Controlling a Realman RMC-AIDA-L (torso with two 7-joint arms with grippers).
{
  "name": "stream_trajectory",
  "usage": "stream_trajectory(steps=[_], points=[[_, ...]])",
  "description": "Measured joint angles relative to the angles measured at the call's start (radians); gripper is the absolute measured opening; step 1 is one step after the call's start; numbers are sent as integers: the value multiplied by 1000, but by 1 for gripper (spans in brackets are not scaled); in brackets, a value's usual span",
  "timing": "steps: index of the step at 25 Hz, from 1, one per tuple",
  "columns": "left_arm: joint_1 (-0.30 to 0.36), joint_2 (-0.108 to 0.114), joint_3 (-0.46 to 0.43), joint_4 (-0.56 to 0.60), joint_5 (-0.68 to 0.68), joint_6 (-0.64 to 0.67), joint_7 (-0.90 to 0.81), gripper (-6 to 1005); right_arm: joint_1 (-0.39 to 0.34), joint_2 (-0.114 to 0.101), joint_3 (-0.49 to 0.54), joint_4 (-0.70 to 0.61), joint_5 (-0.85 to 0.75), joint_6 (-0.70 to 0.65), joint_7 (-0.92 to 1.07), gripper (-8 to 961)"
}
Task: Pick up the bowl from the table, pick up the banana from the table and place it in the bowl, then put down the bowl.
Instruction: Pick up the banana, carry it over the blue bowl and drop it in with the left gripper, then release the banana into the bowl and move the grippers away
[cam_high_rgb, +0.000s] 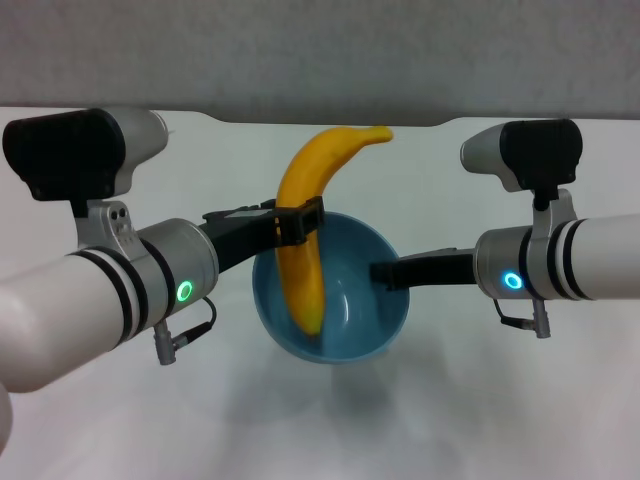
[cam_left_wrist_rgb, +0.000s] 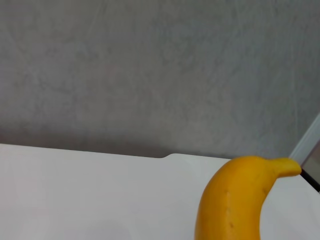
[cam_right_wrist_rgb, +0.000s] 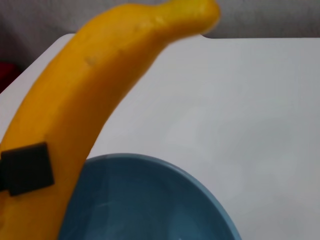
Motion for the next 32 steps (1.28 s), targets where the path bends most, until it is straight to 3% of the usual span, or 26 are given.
stream_trajectory(steps=[23, 29, 32], points=[[-21, 0, 27, 38, 58, -3, 0, 653, 23, -4, 18, -36, 2, 34, 23, 137], [-8, 0, -1, 29, 65, 7, 0, 870, 47, -7, 59, -82, -7, 69, 23, 141], [15, 0, -31, 22, 80, 7, 0, 868, 65, -9, 79, -108, -15, 94, 23, 143]])
